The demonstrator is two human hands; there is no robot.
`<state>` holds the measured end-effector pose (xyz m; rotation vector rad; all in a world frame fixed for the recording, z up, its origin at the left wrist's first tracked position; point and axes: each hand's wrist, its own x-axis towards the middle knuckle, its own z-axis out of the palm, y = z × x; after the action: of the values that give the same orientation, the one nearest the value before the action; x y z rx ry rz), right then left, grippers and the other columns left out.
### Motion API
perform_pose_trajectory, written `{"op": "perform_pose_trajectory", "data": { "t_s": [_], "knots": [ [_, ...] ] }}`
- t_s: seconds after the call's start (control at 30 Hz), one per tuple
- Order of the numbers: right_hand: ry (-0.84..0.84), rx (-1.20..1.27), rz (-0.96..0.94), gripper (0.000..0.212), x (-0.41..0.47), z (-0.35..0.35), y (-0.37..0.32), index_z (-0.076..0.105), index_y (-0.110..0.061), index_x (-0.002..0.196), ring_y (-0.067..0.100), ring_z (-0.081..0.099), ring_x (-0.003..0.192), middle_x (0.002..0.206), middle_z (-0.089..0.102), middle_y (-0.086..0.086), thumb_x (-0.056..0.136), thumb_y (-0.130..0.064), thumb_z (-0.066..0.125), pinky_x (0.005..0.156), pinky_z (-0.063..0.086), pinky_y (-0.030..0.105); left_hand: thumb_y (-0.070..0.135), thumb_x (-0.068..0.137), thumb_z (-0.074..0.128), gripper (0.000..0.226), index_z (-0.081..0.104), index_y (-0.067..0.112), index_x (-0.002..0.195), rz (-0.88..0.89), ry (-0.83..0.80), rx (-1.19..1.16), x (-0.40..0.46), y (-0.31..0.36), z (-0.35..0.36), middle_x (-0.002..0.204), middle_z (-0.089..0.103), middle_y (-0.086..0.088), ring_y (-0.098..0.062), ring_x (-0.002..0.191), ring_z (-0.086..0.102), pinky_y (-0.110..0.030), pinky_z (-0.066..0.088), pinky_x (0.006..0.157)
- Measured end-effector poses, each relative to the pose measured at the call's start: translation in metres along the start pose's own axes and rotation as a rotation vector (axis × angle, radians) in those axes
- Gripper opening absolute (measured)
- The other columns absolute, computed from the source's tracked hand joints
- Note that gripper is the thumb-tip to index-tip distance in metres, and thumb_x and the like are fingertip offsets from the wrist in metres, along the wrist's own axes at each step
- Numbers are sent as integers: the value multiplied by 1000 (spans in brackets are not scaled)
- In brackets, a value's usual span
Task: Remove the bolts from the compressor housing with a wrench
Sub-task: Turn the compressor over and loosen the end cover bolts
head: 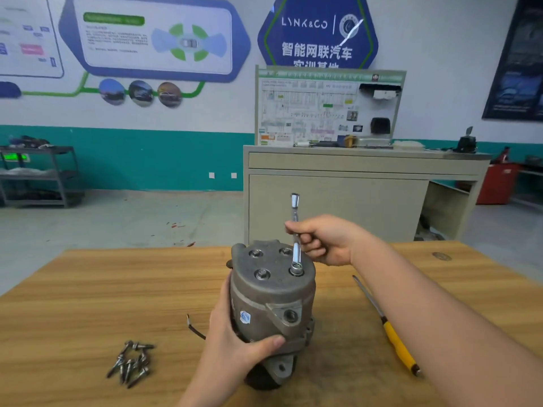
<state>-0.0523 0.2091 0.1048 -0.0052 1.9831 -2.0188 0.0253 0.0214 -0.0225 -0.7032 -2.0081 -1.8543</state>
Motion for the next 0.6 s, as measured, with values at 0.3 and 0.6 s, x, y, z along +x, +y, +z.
{"op": "perform_pose_trajectory", "data": {
  "t_s": [0.3, 0.6],
  "knots": [
    [-22, 596, -489, 30, -42, 0, 1, 47, -18, 50, 1, 30, 25, 35, 40, -6, 73, -13, 64, 28, 20, 12, 43, 46, 91, 106, 26, 74, 123, -4, 19, 2, -5, -5, -4, 133, 49, 31, 6, 124, 47, -8, 40, 94],
    [699, 168, -864, 52, -69, 17, 65, 35, -22, 47, 14, 40, 34, 39, 45, 4, 88, -4, 63, 36, 32, 19, 57, 42, 90, 122, 13, 62, 137, -141, 35, 17, -12, -15, -4, 145, 35, 19, -7, 137, 33, -43, 34, 112]
  ]
}}
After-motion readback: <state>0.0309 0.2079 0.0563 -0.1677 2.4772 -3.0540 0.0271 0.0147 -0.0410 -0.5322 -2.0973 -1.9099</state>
